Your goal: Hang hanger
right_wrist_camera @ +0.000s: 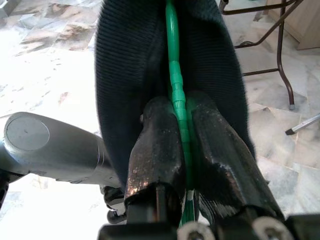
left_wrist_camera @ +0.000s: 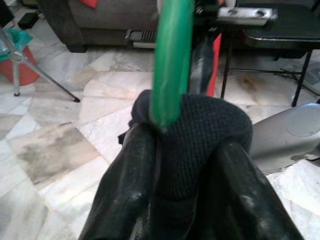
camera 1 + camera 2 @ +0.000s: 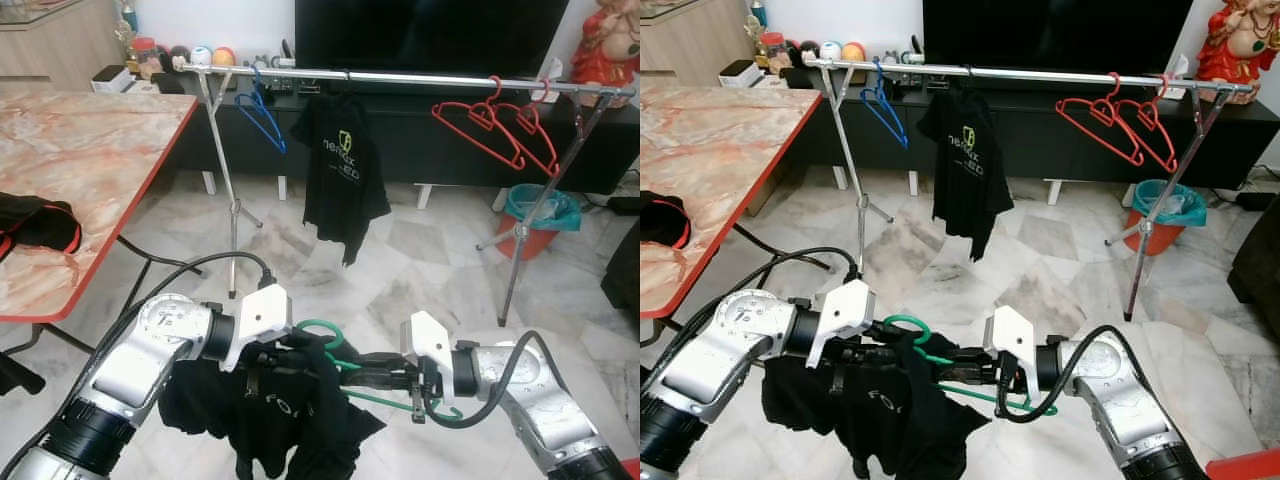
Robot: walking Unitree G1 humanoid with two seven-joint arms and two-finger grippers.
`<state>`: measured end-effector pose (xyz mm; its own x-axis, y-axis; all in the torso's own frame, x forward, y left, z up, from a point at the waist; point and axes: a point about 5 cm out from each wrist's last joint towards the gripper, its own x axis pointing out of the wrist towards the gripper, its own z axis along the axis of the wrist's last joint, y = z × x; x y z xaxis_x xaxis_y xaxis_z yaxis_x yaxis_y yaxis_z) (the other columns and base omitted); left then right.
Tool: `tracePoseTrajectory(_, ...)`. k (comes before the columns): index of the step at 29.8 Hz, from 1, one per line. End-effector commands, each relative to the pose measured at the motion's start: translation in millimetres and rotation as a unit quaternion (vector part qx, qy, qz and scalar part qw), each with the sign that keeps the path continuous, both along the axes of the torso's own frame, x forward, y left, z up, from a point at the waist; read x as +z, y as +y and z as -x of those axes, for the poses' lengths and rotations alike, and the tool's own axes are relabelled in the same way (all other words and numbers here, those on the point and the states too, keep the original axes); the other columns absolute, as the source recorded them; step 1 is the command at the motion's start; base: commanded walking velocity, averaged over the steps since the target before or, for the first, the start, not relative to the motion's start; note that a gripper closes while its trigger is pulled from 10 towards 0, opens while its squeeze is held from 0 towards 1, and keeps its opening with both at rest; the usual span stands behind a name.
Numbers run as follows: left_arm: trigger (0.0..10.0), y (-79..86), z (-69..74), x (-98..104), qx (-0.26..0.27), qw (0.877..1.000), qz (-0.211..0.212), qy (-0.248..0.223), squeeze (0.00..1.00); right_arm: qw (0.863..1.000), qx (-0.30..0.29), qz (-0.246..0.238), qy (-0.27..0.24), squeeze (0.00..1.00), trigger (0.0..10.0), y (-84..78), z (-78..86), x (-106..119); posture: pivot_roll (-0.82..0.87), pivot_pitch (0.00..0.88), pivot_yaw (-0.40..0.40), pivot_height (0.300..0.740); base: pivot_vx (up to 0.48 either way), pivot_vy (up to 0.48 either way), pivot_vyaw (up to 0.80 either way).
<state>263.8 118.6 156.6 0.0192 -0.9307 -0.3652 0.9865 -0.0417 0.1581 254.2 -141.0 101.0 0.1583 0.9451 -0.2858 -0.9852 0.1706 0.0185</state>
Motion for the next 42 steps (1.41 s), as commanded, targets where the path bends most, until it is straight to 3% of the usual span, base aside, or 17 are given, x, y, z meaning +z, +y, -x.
tracePoseTrajectory(1,10.0,-0.3,2.4,4.7,-0.012,1.0,0.005,-0.002,1.0,1.0,-0.001,-0.002,-0.013,0.0,0.0,0.8,-1.9,3.6,0.05,0.0,-0.004,0.74,0.0,0.0,0.0)
tracePoseTrajectory(10,10.0,4.5,7.6,6.3,-0.019,1.0,0.004,0.015,1.0,1.0,-0.004,-0.003,-0.012,0.0,0.0,1.3,-1.4,2.9,0.06,0.004,-0.001,0.74,0.0,0.0,0.0)
tracePoseTrajectory(15,10.0,2.2,9.4,9.9,-0.012,0.999,0.034,0.026,1.0,1.0,-0.006,-0.005,-0.011,0.0,0.0,1.9,-1.4,2.9,0.06,0.012,0.002,0.74,0.0,0.0,0.0)
tracePoseTrajectory(16,10.0,1.1,9.6,10.4,-0.011,0.999,0.041,0.026,0.35,1.0,-0.006,-0.005,-0.011,0.0,0.0,2.3,-1.3,2.8,0.06,0.012,0.002,0.74,0.0,0.0,0.0)
tracePoseTrajectory(17,10.0,0.5,9.7,10.7,-0.01,0.999,0.045,0.027,0.35,1.0,-0.006,-0.006,-0.011,0.0,0.0,2.4,-1.3,2.6,0.06,0.012,0.002,0.74,0.0,0.0,0.0)
tracePoseTrajectory(18,10.0,0.0,9.9,10.8,-0.01,0.998,0.047,0.028,0.0,1.0,-0.006,-0.006,-0.011,0.0,0.0,2.6,-1.3,2.5,0.06,0.012,0.002,0.74,0.0,0.0,0.0)
tracePoseTrajectory(23,10.0,-1.6,9.6,10.2,-0.003,0.998,0.05,0.031,0.0,1.0,-0.005,-0.008,-0.01,0.0,0.0,3.4,-0.8,2.6,0.06,0.019,0.003,0.74,0.0,0.0,0.0)
tracePoseTrajectory(24,9.3,-2.0,9.5,10.0,-0.002,0.998,0.051,0.032,0.0,1.0,-0.005,-0.008,-0.01,0.0,0.0,3.5,-0.7,2.6,0.06,0.02,0.003,0.74,0.0,0.0,0.0)
tracePoseTrajectory(25,9.3,-2.0,9.5,10.0,-0.002,0.998,0.051,0.032,0.0,1.0,-0.005,-0.008,-0.01,0.0,0.0,3.5,-0.7,2.6,0.06,0.02,0.003,0.74,0.0,0.0,0.0)
tracePoseTrajectory(26,4.2,-2.7,9.7,9.3,-0.001,0.998,0.054,0.035,0.0,1.0,-0.006,-0.008,-0.009,0.0,0.0,3.5,-0.6,2.6,0.06,0.019,0.004,0.74,0.0,0.0,0.0)
tracePoseTrajectory(27,0.0,-3.4,10.2,8.9,-0.002,0.998,0.057,0.038,0.0,1.0,-0.006,-0.008,-0.009,0.0,0.0,3.6,-0.6,2.5,0.06,0.019,0.004,0.74,0.0,0.0,0.0)
tracePoseTrajectory(42,0.0,-0.7,9.5,11.8,0.004,0.997,0.069,0.046,0.0,1.0,-0.014,-0.005,-0.009,0.0,0.0,1.3,-2.0,0.9,0.06,0.023,0.004,0.74,0.0,0.0,0.0)
